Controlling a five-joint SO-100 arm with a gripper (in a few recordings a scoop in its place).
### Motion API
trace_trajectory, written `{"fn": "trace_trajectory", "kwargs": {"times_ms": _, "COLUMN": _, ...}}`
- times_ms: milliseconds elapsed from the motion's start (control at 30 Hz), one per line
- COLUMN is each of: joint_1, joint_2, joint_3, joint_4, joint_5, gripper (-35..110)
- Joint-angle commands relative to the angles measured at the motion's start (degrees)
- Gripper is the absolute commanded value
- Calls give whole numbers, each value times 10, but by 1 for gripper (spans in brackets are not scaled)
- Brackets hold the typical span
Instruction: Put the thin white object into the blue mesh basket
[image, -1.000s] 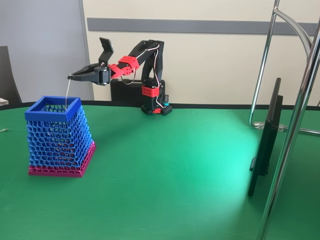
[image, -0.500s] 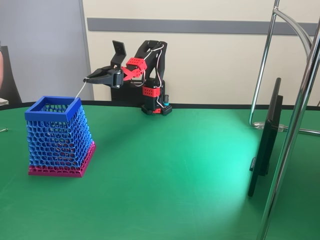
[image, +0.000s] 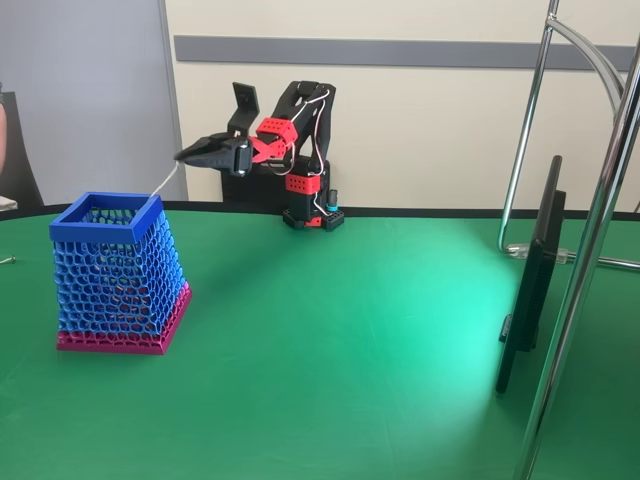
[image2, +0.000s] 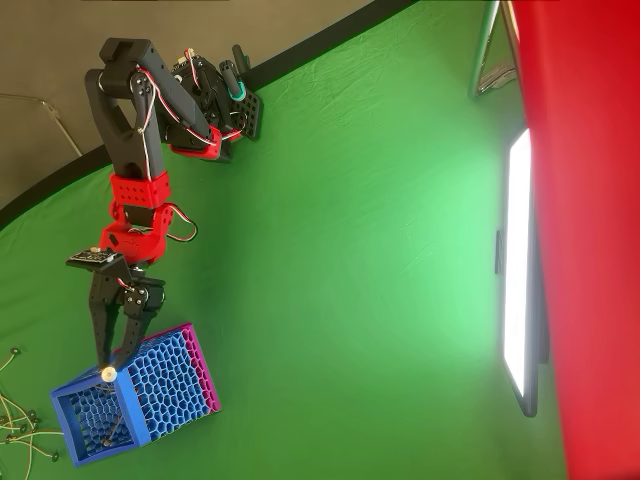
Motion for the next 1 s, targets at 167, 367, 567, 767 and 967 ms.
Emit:
{"fn": "trace_trajectory", "kwargs": {"times_ms": 167, "joint_1": -26, "joint_2": 63, "joint_3": 45, "joint_4": -11, "joint_5": 11, "gripper": 17}}
{"fn": "trace_trajectory", "kwargs": {"times_ms": 367, "joint_1": -79, "joint_2": 156, "joint_3": 143, "joint_4": -4, "joint_5": 25, "gripper": 19}}
{"fn": "trace_trajectory", "kwargs": {"times_ms": 567, "joint_1": -125, "joint_2": 254, "joint_3": 245, "joint_4": 10, "joint_5": 85, "gripper": 20}}
{"fn": "trace_trajectory", "kwargs": {"times_ms": 767, "joint_1": -161, "joint_2": 349, "joint_3": 318, "joint_4": 59, "joint_5": 209, "gripper": 20}}
{"fn": "trace_trajectory", "kwargs": {"times_ms": 967, "joint_1": -205, "joint_2": 477, "joint_3": 349, "joint_4": 218, "joint_5": 368, "gripper": 20}}
